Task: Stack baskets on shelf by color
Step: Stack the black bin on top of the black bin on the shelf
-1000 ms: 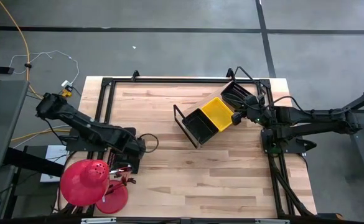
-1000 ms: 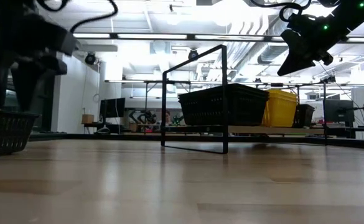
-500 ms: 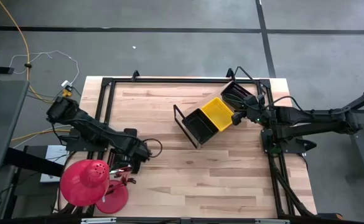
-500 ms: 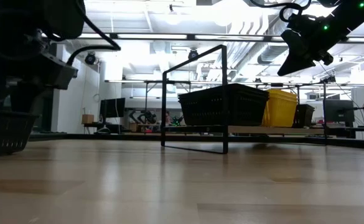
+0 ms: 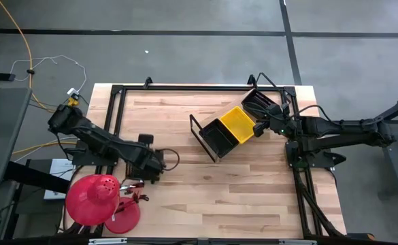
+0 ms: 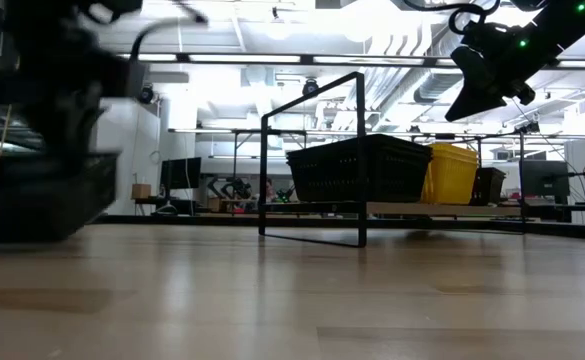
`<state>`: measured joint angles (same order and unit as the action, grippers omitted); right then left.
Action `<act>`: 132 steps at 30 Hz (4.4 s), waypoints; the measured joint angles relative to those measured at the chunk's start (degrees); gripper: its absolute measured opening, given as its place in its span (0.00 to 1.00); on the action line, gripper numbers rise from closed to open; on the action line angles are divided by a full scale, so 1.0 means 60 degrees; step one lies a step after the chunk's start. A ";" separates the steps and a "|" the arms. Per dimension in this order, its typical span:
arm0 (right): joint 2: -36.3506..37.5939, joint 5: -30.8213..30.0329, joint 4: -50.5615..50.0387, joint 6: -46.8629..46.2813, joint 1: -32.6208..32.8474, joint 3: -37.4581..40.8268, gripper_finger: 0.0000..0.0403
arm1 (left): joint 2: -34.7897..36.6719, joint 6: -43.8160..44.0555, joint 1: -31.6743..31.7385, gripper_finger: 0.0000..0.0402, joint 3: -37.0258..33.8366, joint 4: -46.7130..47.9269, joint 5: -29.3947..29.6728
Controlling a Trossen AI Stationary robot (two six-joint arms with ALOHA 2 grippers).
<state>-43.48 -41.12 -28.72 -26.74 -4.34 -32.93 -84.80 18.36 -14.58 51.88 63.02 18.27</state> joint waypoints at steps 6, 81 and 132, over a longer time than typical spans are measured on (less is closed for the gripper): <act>0.0000 0.0229 0.0397 0.0034 0.0000 0.0000 0.00 | 0.1120 0.0370 0.0222 0.00 0.0960 0.0674 0.2729; -0.5118 -0.2825 0.6711 1.0995 -0.0025 -0.3668 0.01 | -0.3471 -0.7836 0.4219 0.18 0.4164 -1.5746 0.5520; -0.5759 0.2788 -0.9510 1.0147 -0.3380 -1.0226 0.00 | 0.1217 -0.6988 0.2453 0.46 0.1311 -1.4525 0.1449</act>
<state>-78.04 -24.39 -85.78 34.14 -24.62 -94.28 -77.49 -23.56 0.14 59.75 -24.14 26.96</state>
